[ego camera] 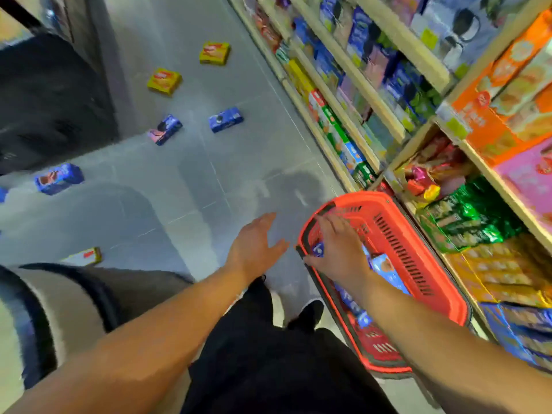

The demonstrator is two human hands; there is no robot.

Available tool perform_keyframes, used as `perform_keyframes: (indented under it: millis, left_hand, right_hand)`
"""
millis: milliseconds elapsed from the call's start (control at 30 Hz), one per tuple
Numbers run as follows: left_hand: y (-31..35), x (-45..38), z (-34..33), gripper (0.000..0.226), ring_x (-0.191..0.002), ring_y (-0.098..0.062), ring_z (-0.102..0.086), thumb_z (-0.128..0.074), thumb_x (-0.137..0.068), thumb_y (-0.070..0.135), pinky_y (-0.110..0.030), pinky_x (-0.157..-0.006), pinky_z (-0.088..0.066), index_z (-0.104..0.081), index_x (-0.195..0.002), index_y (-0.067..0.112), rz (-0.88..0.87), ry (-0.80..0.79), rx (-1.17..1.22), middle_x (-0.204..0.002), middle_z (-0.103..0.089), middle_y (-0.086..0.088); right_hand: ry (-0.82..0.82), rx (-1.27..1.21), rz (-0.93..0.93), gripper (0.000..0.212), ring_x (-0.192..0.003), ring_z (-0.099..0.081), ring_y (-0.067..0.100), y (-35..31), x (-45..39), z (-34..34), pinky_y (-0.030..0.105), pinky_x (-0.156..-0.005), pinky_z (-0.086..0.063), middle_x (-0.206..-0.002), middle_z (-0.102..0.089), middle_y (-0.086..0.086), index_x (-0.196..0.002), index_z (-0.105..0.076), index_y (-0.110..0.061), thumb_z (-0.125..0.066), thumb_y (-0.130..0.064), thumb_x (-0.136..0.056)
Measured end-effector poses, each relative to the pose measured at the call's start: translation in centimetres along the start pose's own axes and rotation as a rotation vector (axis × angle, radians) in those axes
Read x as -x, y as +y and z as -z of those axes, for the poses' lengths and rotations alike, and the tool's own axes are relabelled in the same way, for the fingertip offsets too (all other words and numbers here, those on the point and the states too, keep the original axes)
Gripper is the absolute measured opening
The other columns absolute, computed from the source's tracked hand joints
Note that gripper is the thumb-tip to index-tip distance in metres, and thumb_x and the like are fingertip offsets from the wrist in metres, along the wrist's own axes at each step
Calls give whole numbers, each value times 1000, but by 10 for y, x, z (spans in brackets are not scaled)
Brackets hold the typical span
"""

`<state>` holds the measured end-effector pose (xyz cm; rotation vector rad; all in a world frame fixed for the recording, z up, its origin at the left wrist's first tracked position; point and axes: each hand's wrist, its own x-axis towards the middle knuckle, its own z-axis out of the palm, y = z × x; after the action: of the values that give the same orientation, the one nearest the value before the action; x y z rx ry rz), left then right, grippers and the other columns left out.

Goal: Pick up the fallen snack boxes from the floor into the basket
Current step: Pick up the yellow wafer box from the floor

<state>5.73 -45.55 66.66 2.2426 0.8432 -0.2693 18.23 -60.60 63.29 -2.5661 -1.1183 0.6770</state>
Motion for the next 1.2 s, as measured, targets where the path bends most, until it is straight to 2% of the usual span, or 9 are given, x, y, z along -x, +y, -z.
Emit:
perform_keyframes:
  millis: [133,267,433,667,833,1200]
  left_hand:
    - [-52,18,40,70,-138,-17,-34,-61,-89,39,-23,-110,-23,-30,-149,19,123,173,70,-152,-36,0]
    - [-107,34,78,72,-140,-15,-32,-62,-88,41,-25,-111,-24,-30,-149,20,234,287,154,-153,-34,2]
    - [-180,31,134,71,-138,-17,-35,-61,-88,42,-26,-109,-25,-31,-148,21,338,437,204,-153,-35,3]
    - [-276,16,216,73,-136,-23,-39,-62,-85,46,-35,-109,-31,-31,-147,23,534,566,302,-151,-38,-1]
    - [-325,13,262,70,-135,-21,-39,-64,-85,40,-29,-107,-29,-35,-145,20,654,642,361,-149,-41,-1]
    - [-444,-62,362,74,-136,-23,-38,-64,-85,45,-32,-108,-30,-33,-147,19,1022,748,535,-150,-39,-5]
  right_hand:
    - [-62,78,165,102,-143,-27,30,-61,-33,-7,35,-119,-18,-153,-33,12,-149,-33,-9,-78,-51,-69]
    - [-105,170,320,99,-141,-30,28,-127,-68,-17,33,-119,-22,-151,-37,9,-148,-35,-10,-75,-55,-69]
    - [-144,263,460,99,-145,-23,24,-220,-127,-29,32,-121,-17,-156,-28,6,-151,-27,-15,-73,-56,-73]
    - [-223,368,585,98,-145,-24,24,-349,-214,-45,34,-120,-19,-158,-27,4,-152,-26,-19,-74,-55,-74]
    - [-302,411,672,98,-147,-19,24,-420,-264,-61,35,-121,-16,-160,-22,3,-153,-22,-22,-72,-56,-76]
    - [-498,515,943,96,-145,-24,24,-586,-444,-107,36,-117,-22,-159,-23,3,-153,-21,-20,-70,-54,-78]
